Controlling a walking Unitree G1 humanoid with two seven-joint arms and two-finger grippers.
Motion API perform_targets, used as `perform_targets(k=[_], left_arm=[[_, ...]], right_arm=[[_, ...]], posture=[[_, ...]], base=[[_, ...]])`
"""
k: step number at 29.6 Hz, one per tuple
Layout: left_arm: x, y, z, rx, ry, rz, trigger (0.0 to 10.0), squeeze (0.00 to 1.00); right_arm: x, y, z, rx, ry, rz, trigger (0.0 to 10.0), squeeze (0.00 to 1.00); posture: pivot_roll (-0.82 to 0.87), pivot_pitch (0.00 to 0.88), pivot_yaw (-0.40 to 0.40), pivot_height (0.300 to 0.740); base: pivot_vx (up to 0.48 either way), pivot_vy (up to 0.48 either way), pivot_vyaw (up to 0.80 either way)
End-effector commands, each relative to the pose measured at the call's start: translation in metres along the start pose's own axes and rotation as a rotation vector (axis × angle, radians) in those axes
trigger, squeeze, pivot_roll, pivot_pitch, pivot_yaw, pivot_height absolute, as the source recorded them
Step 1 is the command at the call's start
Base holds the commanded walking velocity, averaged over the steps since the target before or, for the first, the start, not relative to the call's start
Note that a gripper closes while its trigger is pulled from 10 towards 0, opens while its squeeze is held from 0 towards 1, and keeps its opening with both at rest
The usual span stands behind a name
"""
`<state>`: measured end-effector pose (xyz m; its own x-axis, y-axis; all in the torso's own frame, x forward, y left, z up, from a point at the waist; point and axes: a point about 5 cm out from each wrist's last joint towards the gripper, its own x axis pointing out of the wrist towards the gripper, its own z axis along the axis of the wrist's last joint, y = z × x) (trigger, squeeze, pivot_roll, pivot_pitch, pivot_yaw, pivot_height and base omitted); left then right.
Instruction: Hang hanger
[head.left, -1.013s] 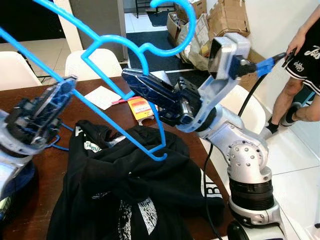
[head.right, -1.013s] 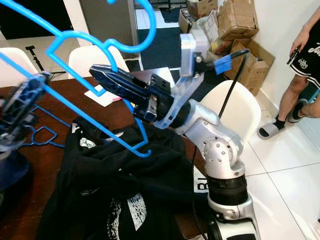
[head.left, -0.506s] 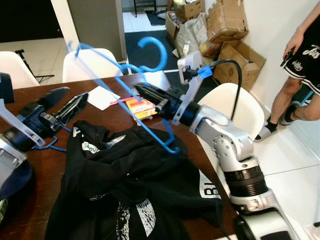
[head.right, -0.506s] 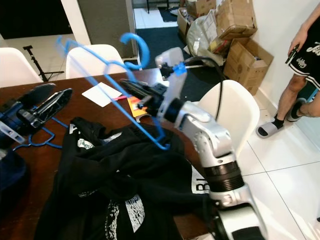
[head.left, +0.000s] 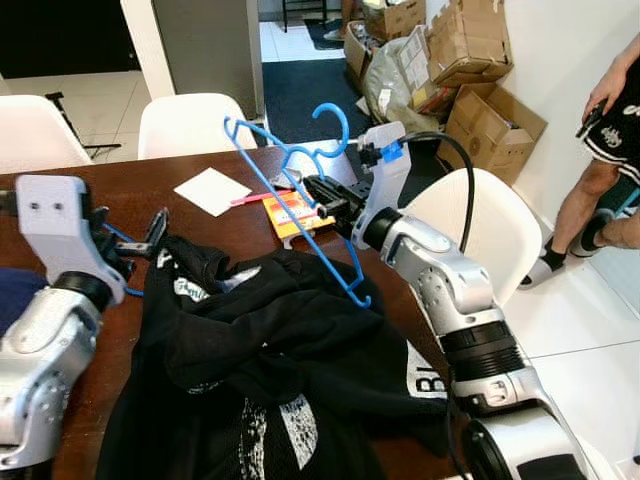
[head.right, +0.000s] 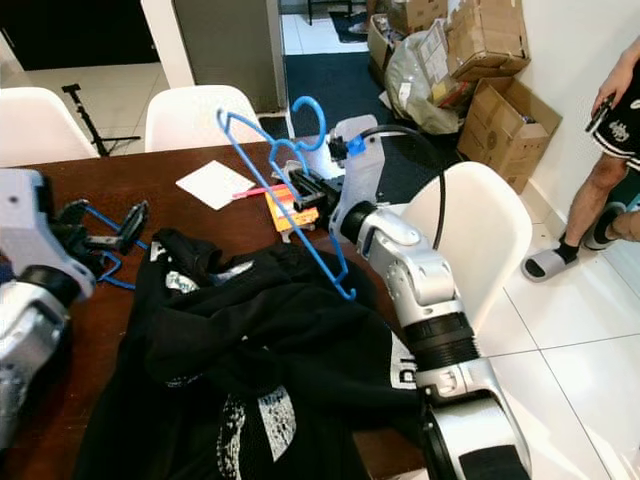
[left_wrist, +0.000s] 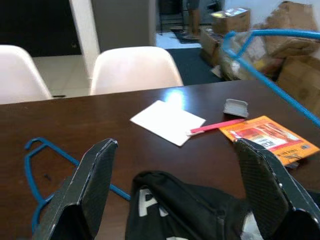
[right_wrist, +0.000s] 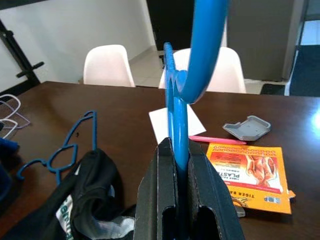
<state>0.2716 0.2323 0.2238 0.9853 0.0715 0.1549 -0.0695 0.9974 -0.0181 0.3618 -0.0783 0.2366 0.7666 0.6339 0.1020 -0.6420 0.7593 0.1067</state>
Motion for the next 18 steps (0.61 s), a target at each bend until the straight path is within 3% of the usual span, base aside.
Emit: perform_targets(k=[1,4,10,18], left_arm=[[0.002,-0.01,-0.009,0.02,0.033,-0.002,10.0,0.0],[0.004,-0.024,-0.016,0.035,0.051,-0.021,10.0,0.0],[0.009,-0.035,-0.022,0.022,0.059,-0.016,10.0,0.0],[0.017,-0.031,-0.022,0.036,0.049,0.022,10.0,0.0]], right_arm=[[0.001,0.0,0.0,0.005,-0.015,-0.008,10.0,0.0],[0.002,0.0,-0.003,0.008,-0.009,-0.016,10.0,0.0],[0.004,0.001,-0.007,0.03,-0.012,-0.032,10.0,0.0],[0.002,0.001,-0.014,0.043,-0.007,-0.052,10.0,0.0]], posture=[[0.11,0.068,0.007,0.74],[0.12,0.071,0.004,0.74],[0.11,0.057,0.006,0.74],[0.1,0.041,0.009,0.74]], base=[[0.0,0.0,0.0],[0.0,0.0,0.0],[-0.048,0.0,0.0],[-0.334,0.0,0.0]])
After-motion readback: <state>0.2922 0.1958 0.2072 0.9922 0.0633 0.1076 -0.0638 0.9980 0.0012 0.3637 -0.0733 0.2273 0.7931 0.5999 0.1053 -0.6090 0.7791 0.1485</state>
